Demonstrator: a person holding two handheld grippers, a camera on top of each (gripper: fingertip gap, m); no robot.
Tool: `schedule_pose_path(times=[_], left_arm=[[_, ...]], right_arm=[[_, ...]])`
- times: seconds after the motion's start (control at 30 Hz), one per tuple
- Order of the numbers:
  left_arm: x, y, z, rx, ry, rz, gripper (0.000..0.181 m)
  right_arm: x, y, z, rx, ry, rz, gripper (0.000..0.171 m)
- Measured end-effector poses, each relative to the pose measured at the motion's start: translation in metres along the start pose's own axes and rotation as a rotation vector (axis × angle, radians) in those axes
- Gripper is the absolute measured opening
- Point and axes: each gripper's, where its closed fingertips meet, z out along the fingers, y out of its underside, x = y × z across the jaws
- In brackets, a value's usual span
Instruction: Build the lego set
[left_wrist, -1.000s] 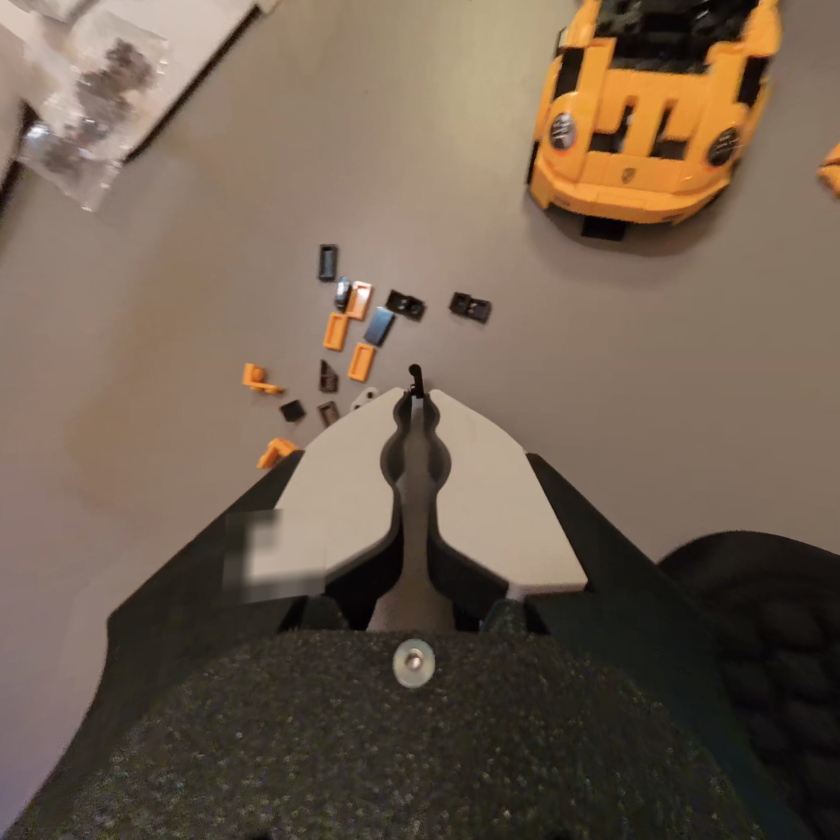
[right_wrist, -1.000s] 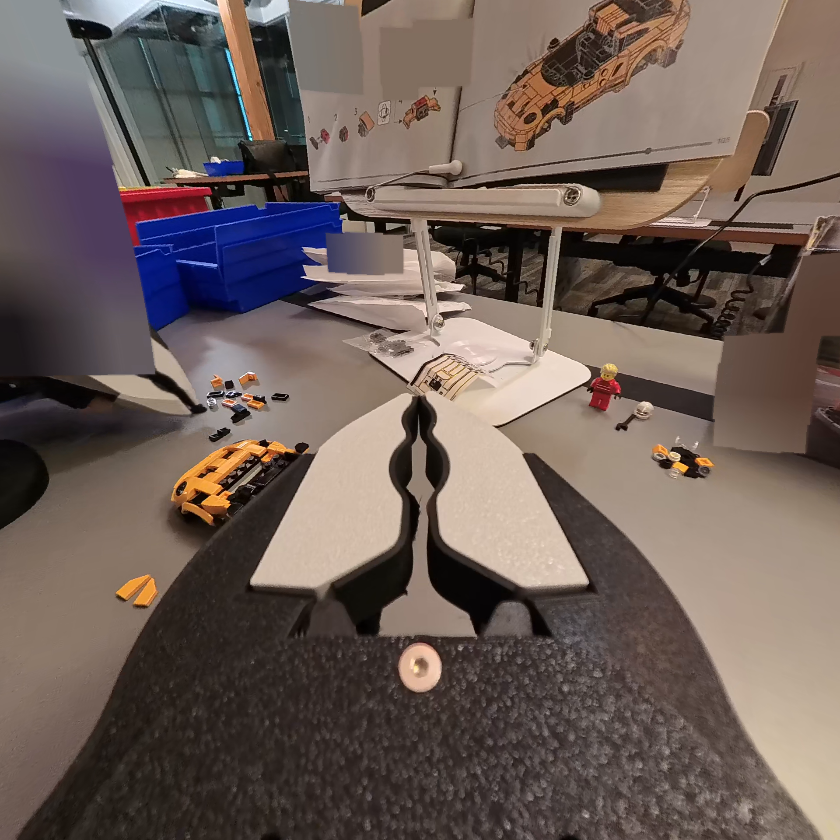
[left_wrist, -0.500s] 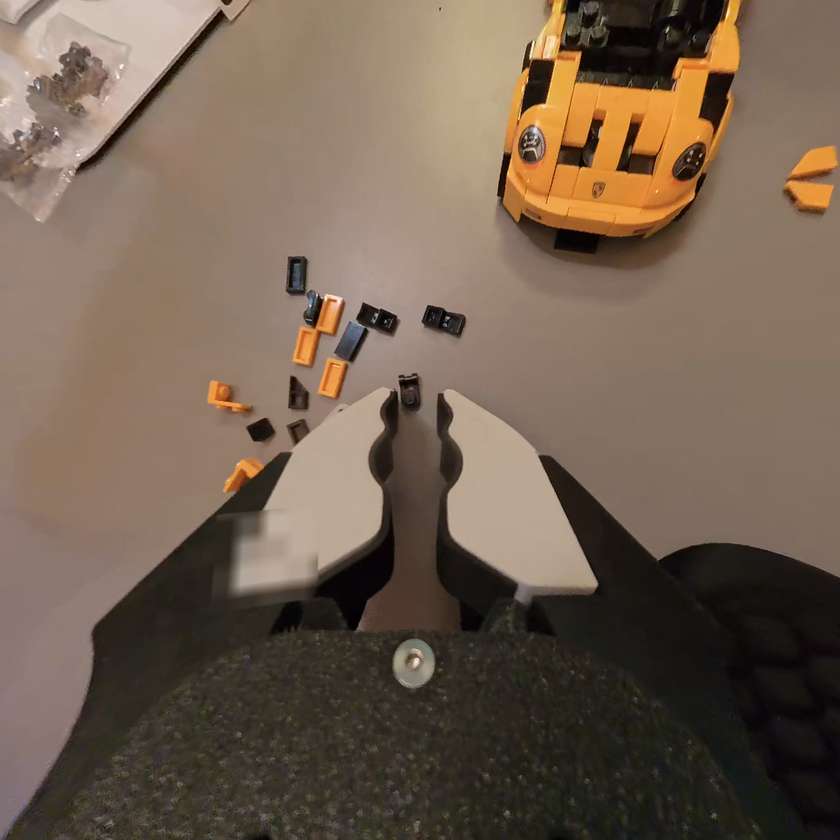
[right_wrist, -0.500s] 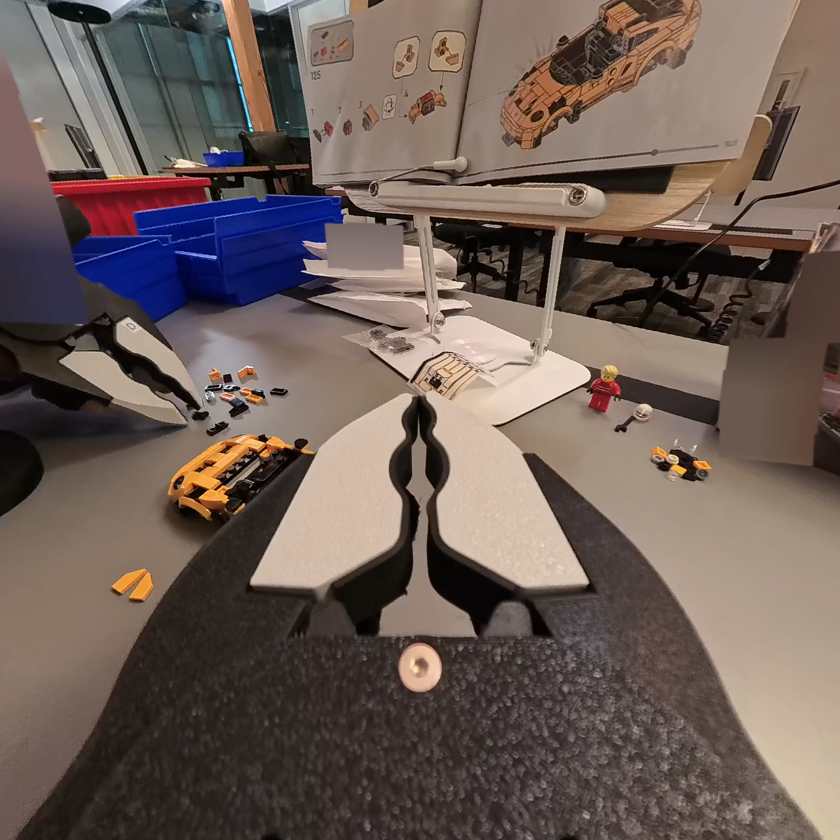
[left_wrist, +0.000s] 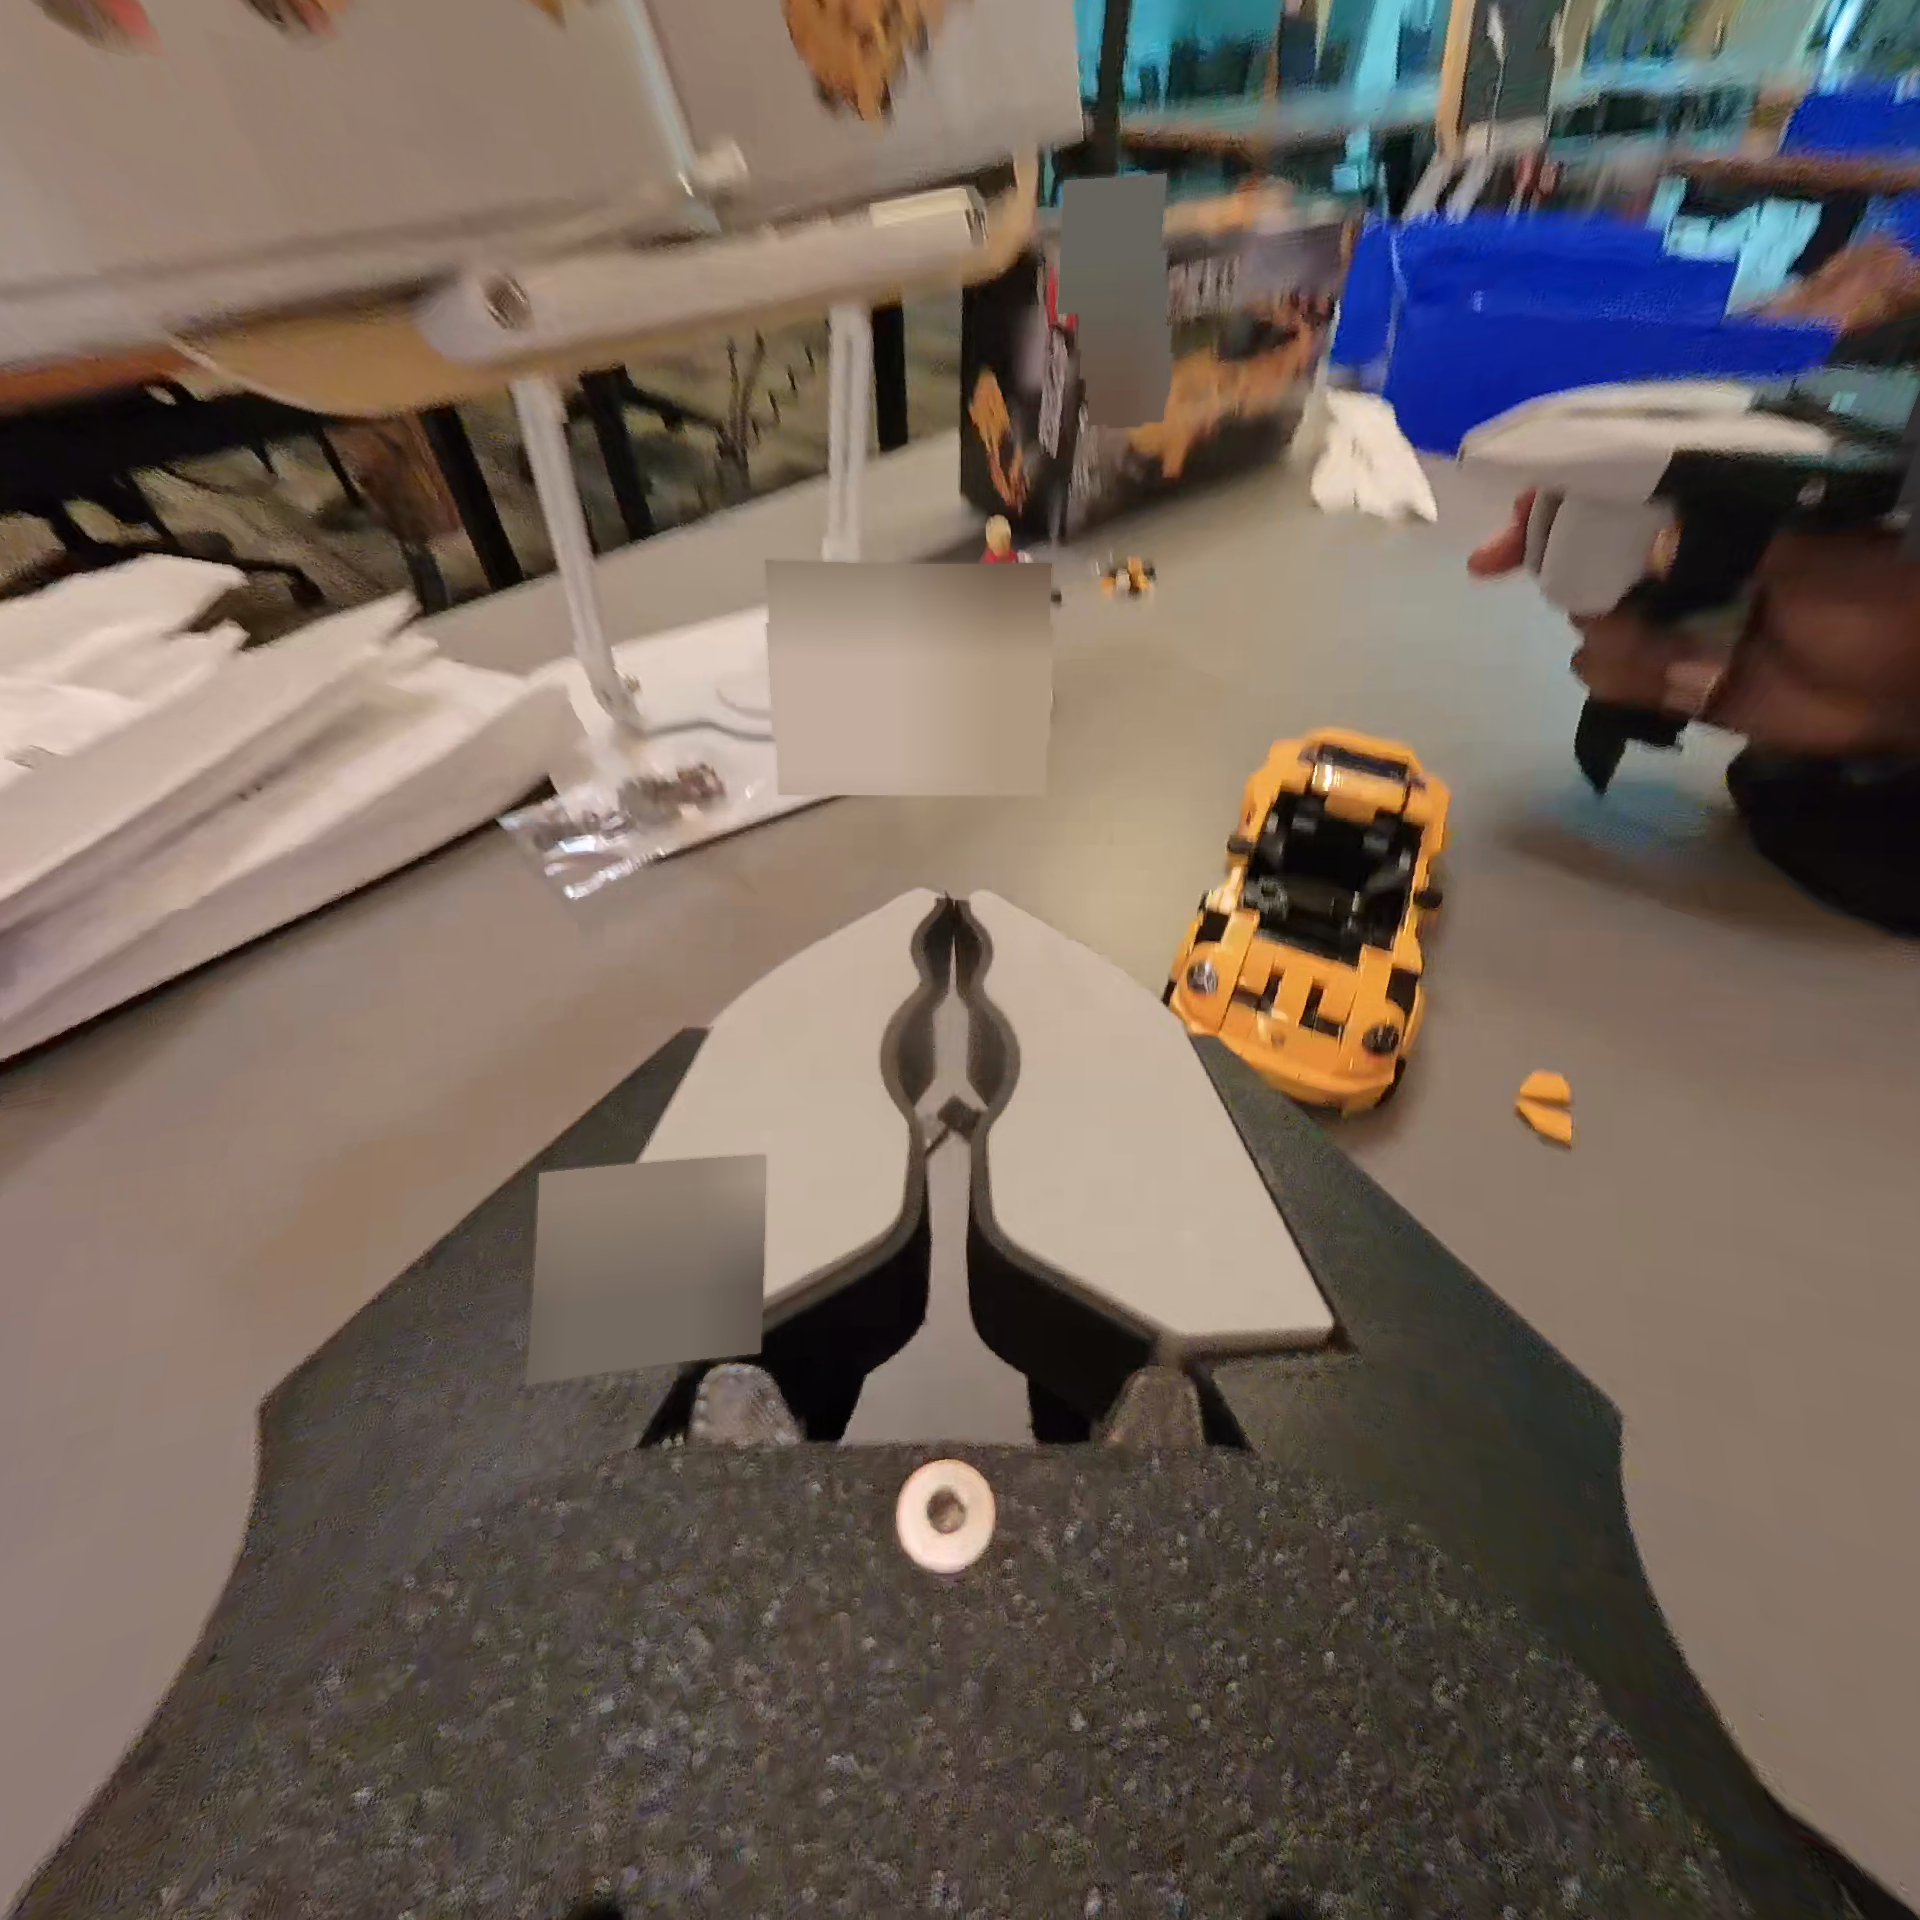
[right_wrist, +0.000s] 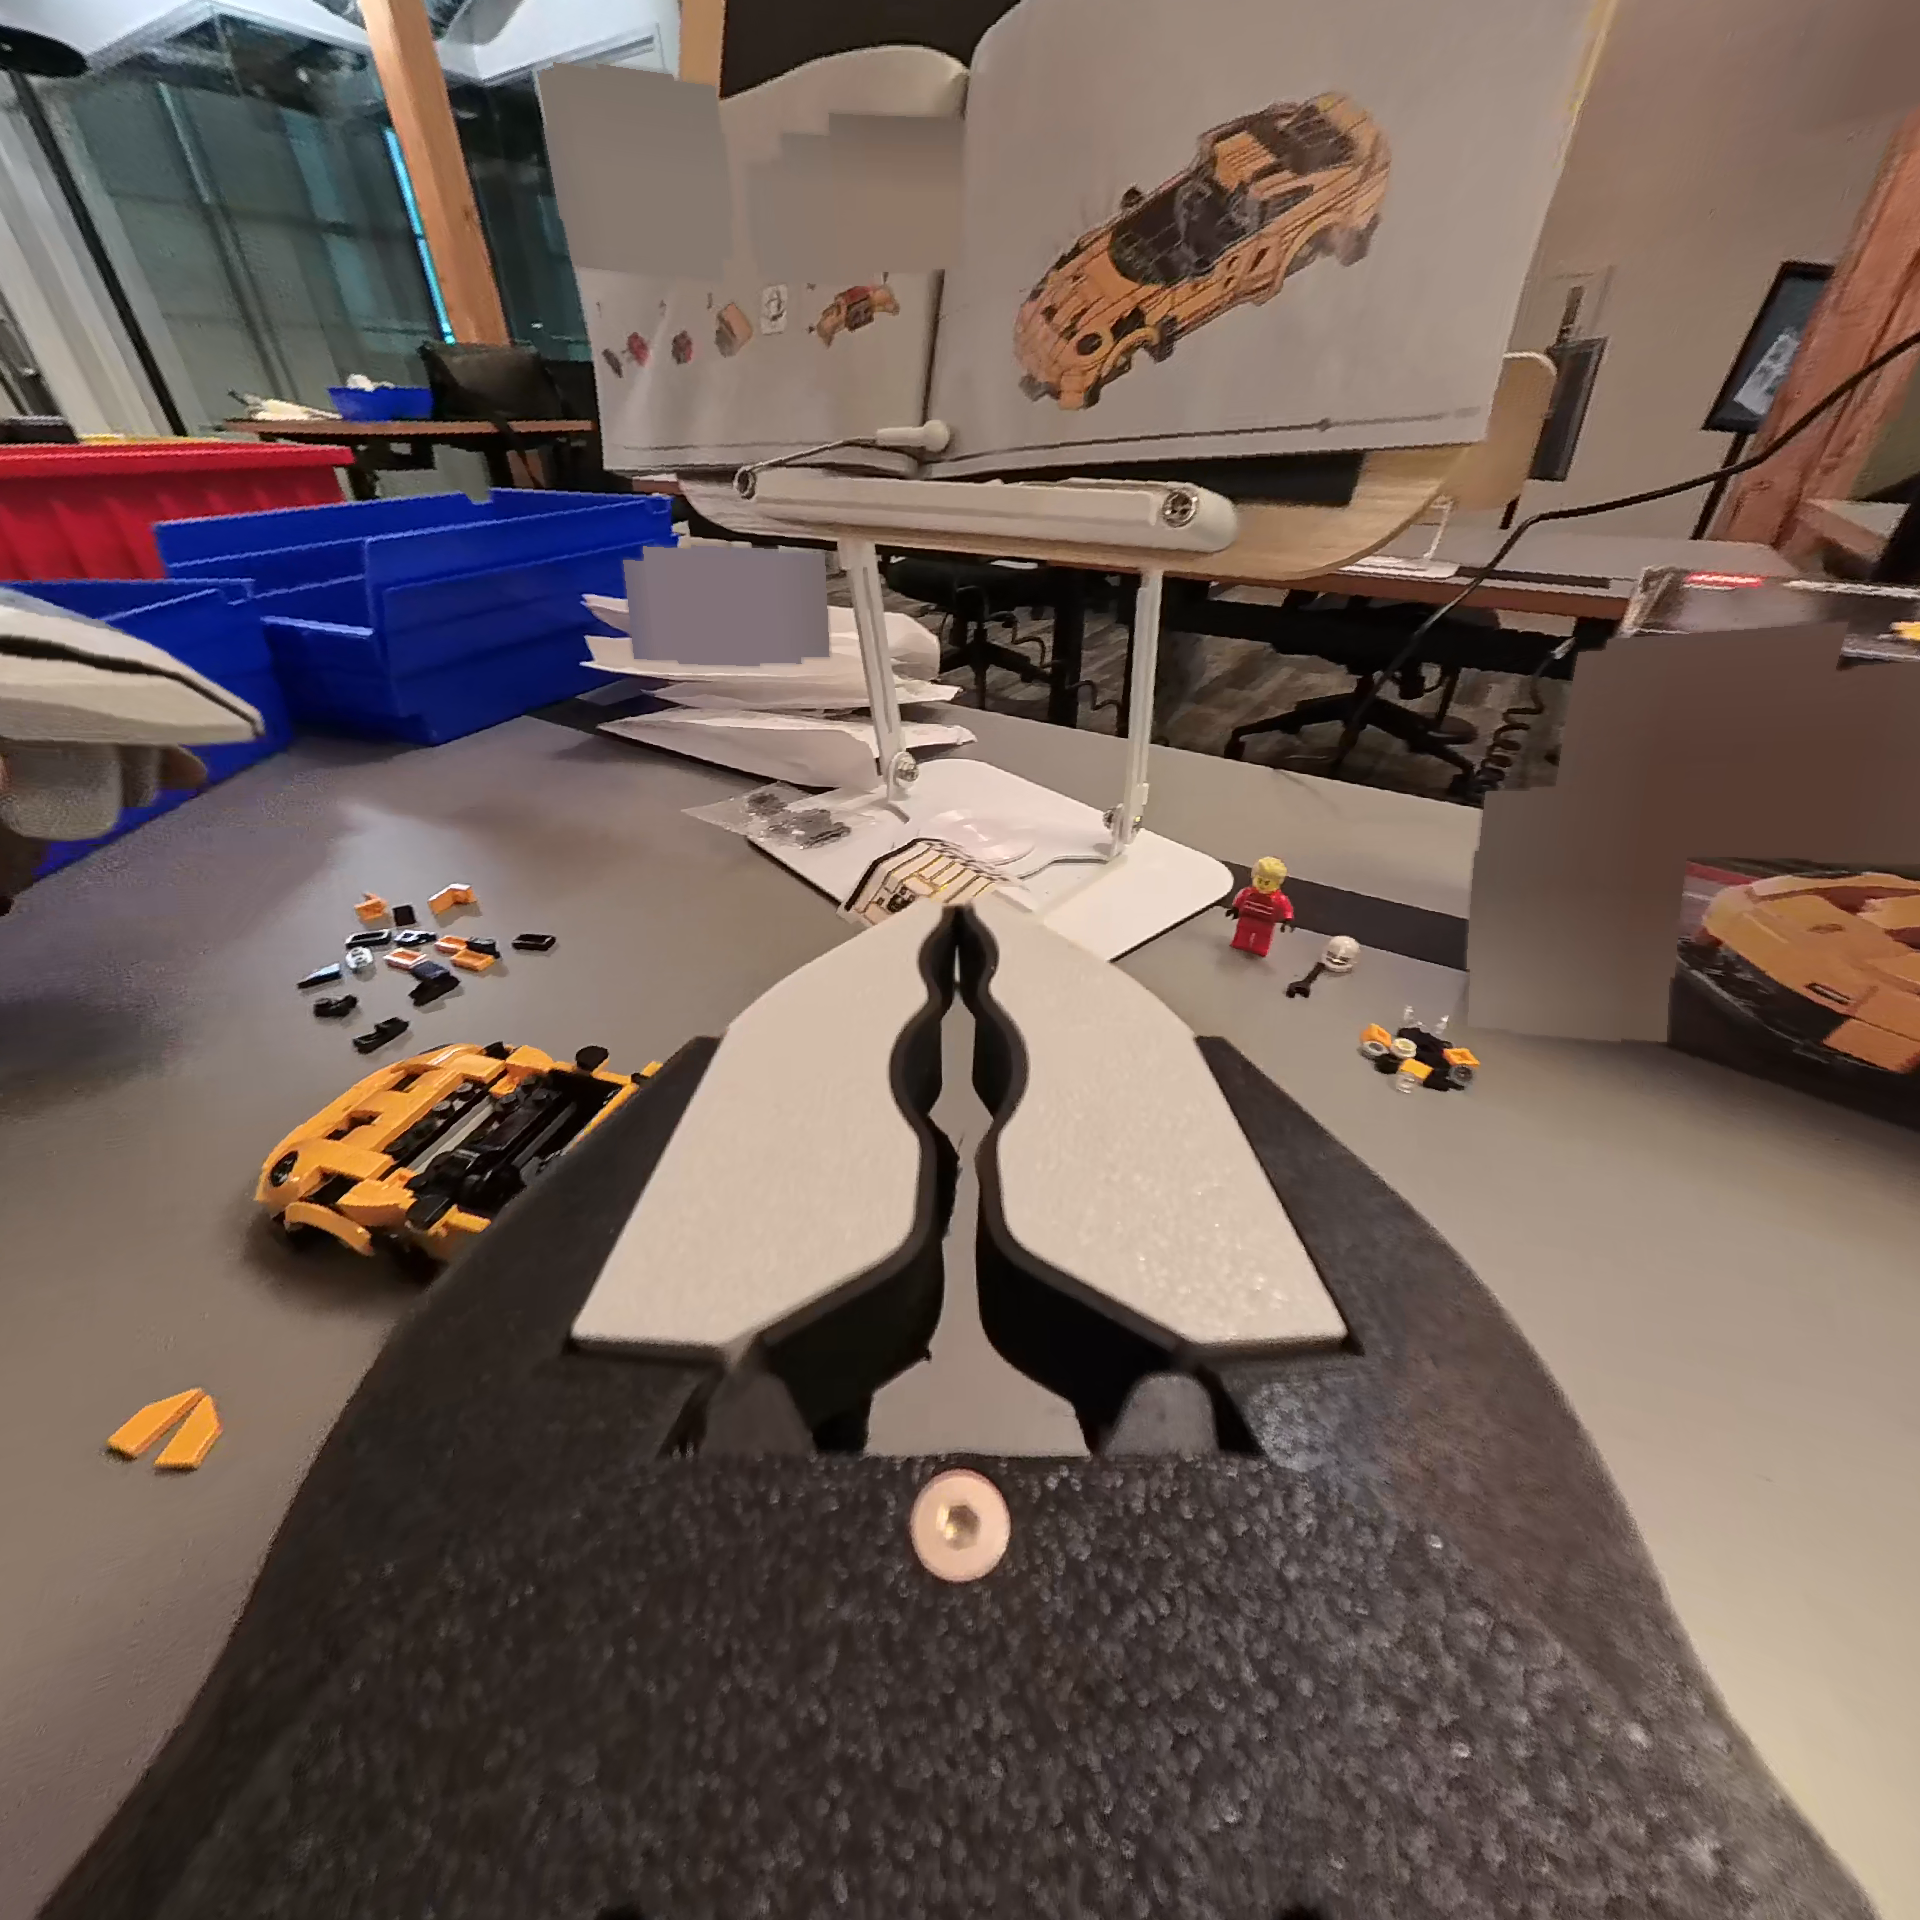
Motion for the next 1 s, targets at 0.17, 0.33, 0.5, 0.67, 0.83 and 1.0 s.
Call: schedule_pose_path(times=[0.17,0.33,0.5,0.67,0.83,1.0], left_arm=[[-0.006,-0.033,-0.039,0.202,-0.112,-0.006,0.000],[-0.030,-0.064,-0.124,0.355,-0.360,0.040,0.000],[-0.092,-0.066,-0.258,0.239,-0.755,0.082,0.000],[-0.138,-0.014,-0.322,-0.229,-0.750,-0.079,0.004],[-0.154,0.064,-0.315,-0.724,-0.501,-0.144,0.008],[-0.169,0.109,-0.301,-1.091,-0.333,-0.036,0.013]], right_arm=[[0.005,-0.001,-0.001,0.010,0.034,-0.021,0.000],[0.003,0.003,0.001,0.001,0.046,-0.068,0.000],[-0.001,0.004,0.001,-0.004,0.051,-0.114,0.000],[-0.003,0.009,0.004,-0.022,0.059,-0.145,0.000],[-0.003,0.015,0.007,-0.049,0.077,-0.194,0.000],[-0.006,0.021,0.009,-0.080,0.092,-0.274,0.000]])
